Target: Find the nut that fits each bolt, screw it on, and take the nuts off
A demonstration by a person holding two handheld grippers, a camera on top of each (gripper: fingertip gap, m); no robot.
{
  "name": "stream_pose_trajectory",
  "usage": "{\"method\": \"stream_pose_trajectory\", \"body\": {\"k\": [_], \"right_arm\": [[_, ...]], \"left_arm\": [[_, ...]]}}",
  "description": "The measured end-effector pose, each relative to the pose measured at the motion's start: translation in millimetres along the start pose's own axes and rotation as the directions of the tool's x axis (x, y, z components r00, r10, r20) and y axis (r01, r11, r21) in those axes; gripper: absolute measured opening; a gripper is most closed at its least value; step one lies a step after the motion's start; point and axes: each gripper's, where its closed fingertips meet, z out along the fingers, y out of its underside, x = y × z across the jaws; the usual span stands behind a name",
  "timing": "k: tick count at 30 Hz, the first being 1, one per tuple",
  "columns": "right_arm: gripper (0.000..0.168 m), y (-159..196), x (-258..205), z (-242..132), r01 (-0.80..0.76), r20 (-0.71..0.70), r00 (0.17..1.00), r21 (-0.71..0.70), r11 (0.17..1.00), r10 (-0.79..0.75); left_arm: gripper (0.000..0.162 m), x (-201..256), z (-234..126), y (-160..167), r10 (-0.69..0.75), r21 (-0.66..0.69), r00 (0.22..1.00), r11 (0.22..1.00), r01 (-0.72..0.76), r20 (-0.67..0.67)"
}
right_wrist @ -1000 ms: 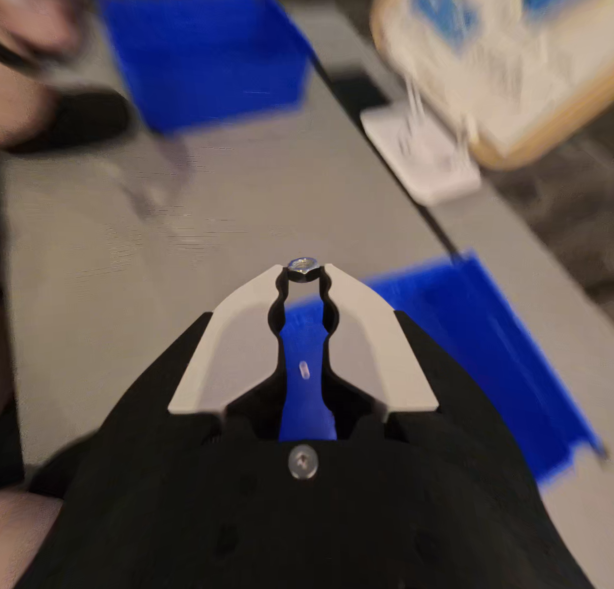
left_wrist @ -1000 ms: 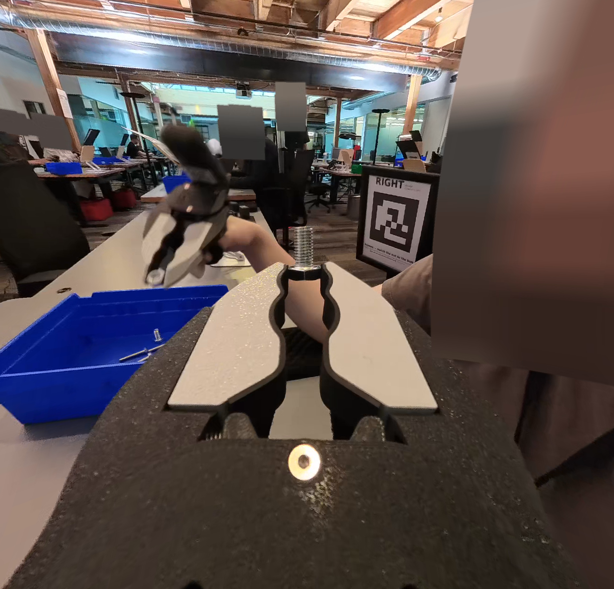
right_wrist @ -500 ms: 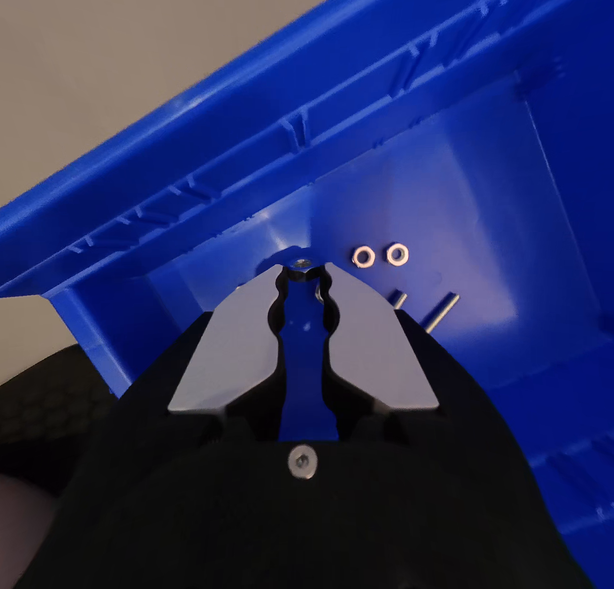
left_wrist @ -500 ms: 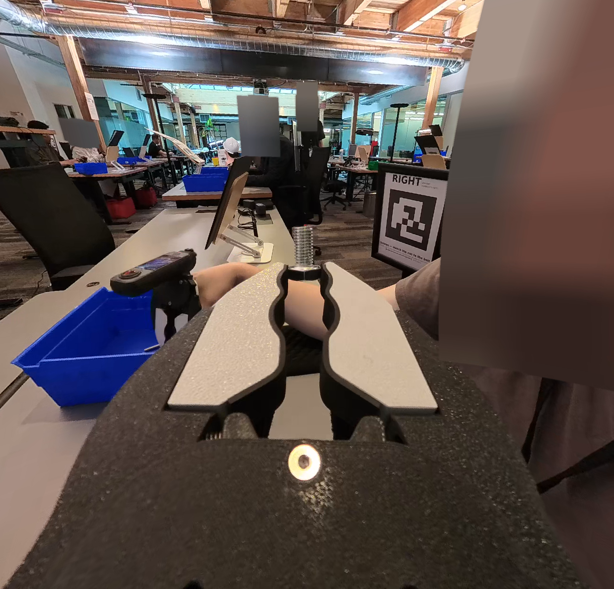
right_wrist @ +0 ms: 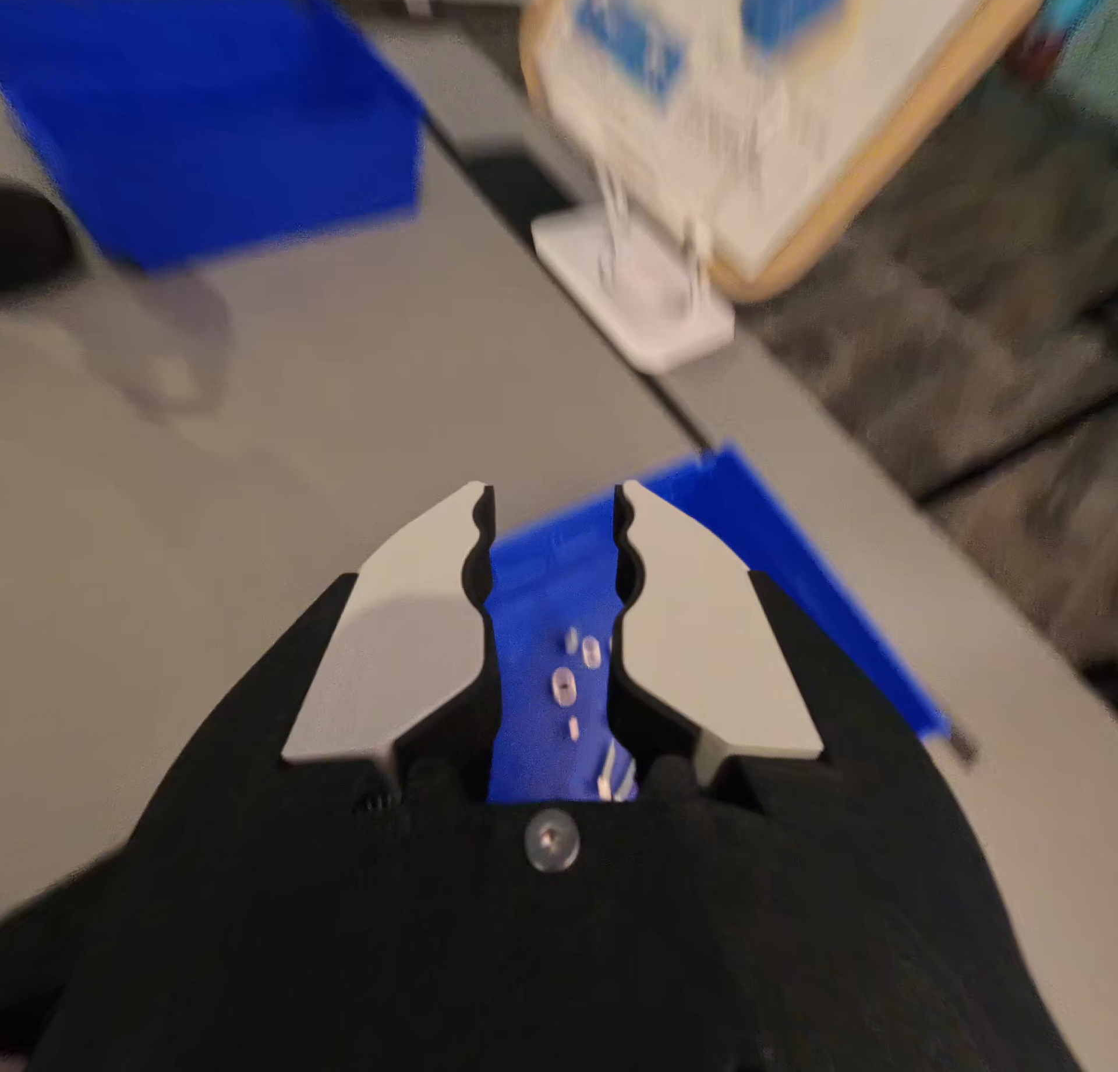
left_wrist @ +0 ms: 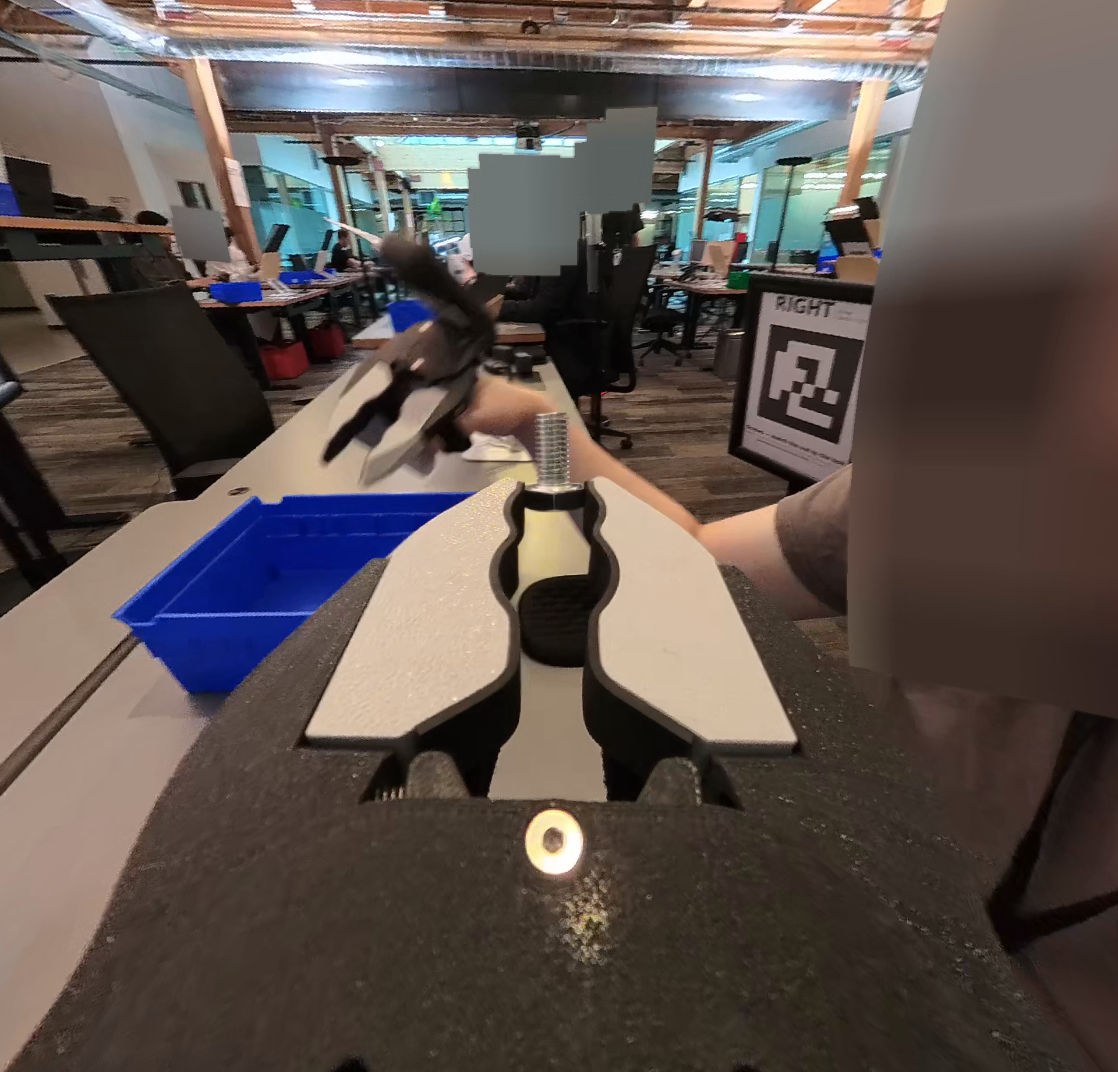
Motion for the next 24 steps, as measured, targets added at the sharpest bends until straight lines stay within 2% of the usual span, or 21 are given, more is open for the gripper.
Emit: {"method": "stream_pose_trajectory", "body": {"k": [2, 4, 7, 9, 13, 18, 22, 24], "right_arm": [[0.038, -60.0, -26.6, -22.7, 0.055, 0.016, 0.998, 0.24, 0.969, -0.061], [0.034, -111.5, -61.0, -39.1, 0.06, 0.079, 0.991, 0.45, 0.891, -0.106], [0.029, -161.2, -121.7, -49.9, -0.041, 0.279, 0.943, 0.642, 0.766, -0.183], [0.028, -173.3, -151.4, -42.2, -0.102, 0.38, 0.902, 0.649, 0.754, -0.206], [0.027, -173.8, -181.9, -15.7, -0.098, 0.44, 0.871, 0.593, 0.8, -0.22], [0.024, -170.2, -191.1, 10.5, -0.14, 0.489, 0.856, 0.531, 0.836, -0.167], [0.011, -167.6, -196.9, 16.9, -0.179, 0.551, 0.819, 0.508, 0.842, -0.159], [0.011, -166.3, -196.2, 17.7, -0.168, 0.549, 0.819, 0.509, 0.844, -0.167]], "left_arm": [[0.018, -9.1, 2.7, 5.3, 0.023, -0.011, 0.998, 1.0, -0.022, 0.057], [0.018, -16.1, 5.6, 9.7, 0.029, -0.009, 0.995, 1.0, -0.028, 0.097], [0.018, -23.5, 9.6, 18.4, 0.019, -0.028, 0.992, 0.999, -0.016, 0.126], [0.018, -26.5, 11.1, 22.4, 0.018, -0.038, 0.99, 0.999, -0.013, 0.137], [0.018, -27.7, 10.4, 21.8, 0.016, -0.032, 0.989, 0.999, -0.011, 0.146], [0.018, -25.9, 7.6, 15.8, 0.017, -0.01, 0.99, 1.0, -0.016, 0.14], [0.018, -24.1, 7.7, 15.3, 0.024, -0.015, 0.991, 1.0, -0.022, 0.134], [0.018, -24.2, 8.3, 16.6, 0.021, -0.021, 0.991, 1.0, -0.018, 0.13]]}}
